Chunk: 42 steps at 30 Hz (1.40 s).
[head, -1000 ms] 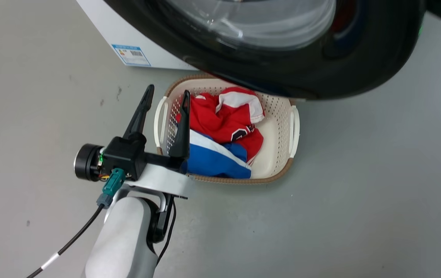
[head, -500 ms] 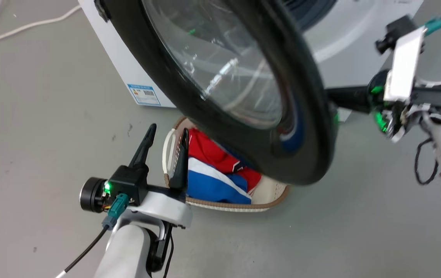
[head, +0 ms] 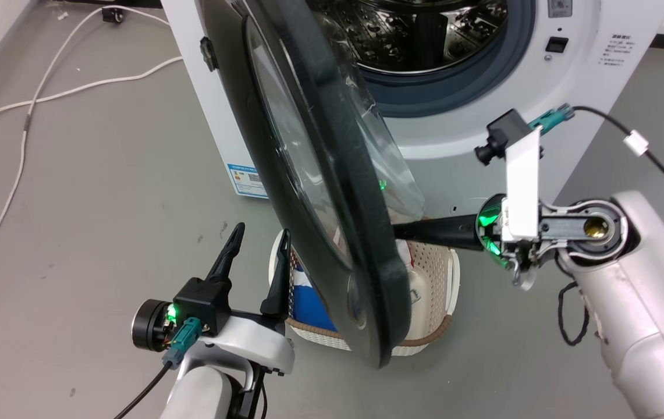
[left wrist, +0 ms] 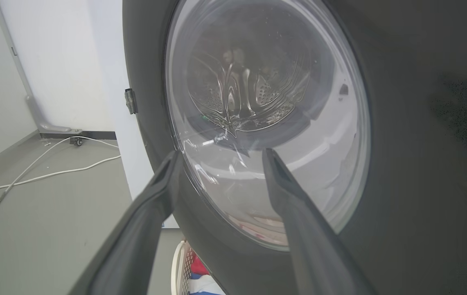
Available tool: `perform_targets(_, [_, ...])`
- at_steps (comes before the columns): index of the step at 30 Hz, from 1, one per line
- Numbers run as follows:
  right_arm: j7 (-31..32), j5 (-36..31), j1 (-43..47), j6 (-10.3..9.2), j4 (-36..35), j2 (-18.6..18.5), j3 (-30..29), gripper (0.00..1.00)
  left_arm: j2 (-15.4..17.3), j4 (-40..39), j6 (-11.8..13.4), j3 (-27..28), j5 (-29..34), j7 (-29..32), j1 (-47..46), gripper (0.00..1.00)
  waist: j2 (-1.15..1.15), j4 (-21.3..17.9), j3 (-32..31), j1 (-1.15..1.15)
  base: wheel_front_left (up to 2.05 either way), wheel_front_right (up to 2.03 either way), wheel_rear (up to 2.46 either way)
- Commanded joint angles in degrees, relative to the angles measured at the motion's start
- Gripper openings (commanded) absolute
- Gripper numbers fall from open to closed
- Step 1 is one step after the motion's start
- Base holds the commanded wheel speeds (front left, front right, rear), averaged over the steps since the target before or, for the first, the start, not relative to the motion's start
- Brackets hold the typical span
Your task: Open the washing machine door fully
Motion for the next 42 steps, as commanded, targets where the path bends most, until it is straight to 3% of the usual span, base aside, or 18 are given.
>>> perform_targets(1, [-0.54, -0.16, 1.72, 0.14, -0.62, 1.14, 0.4, 0.0, 0.04, 0.06, 0.16, 0.05, -0.28, -0.15, 0.55, 1.0, 0.0, 0.54, -0.61, 0.01, 0.0, 0.0, 0.0])
perform_targets(7, [-3.47, -0.8, 3.69, 0.14, -1.58, 2.26, -0.26, 0.0, 0.04, 0.07, 0.04, 0.54, -0.18, -0.15, 1.4, 1.0, 0.0, 0.83, -1.45, 0.01, 0.0, 0.0, 0.0])
perform_targets(11, [-8.82, -1.81, 5.37, 0.14, -3.11, 2.16, -2.71, 0.0, 0.04, 0.07, -0.26, 0.94, 0.43, -0.15, 1.75, 1.0, 0.0, 0.09, -1.83, 0.01, 0.0, 0.0, 0.0])
perform_targets(18, [-24.58, -4.76, 12.27, 0.14, -8.94, 1.94, -9.75, 0.0, 0.04, 0.5, -1.01, 2.01, 1.44, -0.15, 2.68, 1.0, 0.0, -2.01, -2.85, 0.01, 0.0, 0.0, 0.0])
perform_targets(24, [-39.96, -11.05, 21.71, 0.15, -14.31, 0.52, -15.0, 0.0, 0.04, 0.85, -1.57, 2.74, 2.04, -0.15, 3.36, 1.0, 0.0, -3.36, -3.6, 0.01, 0.0, 0.0, 0.0])
perform_targets(26, [-44.94, -13.33, 25.22, 0.15, -15.45, 0.11, -16.7, 0.4, 0.04, 0.98, -1.69, 3.17, 2.33, -0.15, 3.79, 1.0, 0.0, -3.71, -3.97, 0.01, 0.0, 0.0, 0.0])
perform_targets(28, [-50.89, -15.68, 30.21, 0.15, -17.33, 0.96, -18.77, 1.0, 0.04, 1.12, -2.07, 3.79, 2.62, -0.15, 4.27, 1.0, 0.0, -4.24, -4.51, 0.01, 0.0, 0.0, 0.0])
perform_targets(32, [-57.94, -20.99, 35.79, 0.15, -19.41, 1.04, -20.97, 1.0, 0.03, 1.24, -2.38, 4.61, 3.05, -0.15, 5.28, 1.0, 0.0, -5.05, -5.21, 0.01, 0.0, 0.0, 0.0])
perform_targets(35, [-63.68, -28.76, 39.07, 0.15, -20.51, 0.32, -22.93, 1.0, 0.03, 1.5, -2.65, 5.12, 3.43, -0.15, 5.96, 1.0, 0.0, -5.43, -5.95, 0.01, 0.0, 0.0, 0.0])
perform_targets(39, [-69.79, -43.71, 41.53, 0.15, -22.52, 0.11, -26.79, 1.0, 0.04, 1.76, -2.96, 5.85, 3.94, -0.15, 6.52, 1.0, 0.0, -6.02, -6.64, 0.01, 0.0, 0.0, 0.0])
perform_targets(42, [-70.98, -55.42, 42.59, 0.15, -25.09, 1.95, -29.84, 1.0, 0.04, 1.82, -3.17, 6.26, 4.07, -0.15, 6.94, 1.0, 0.0, -6.44, -7.0, 0.01, 0.0, 0.0, 0.0])
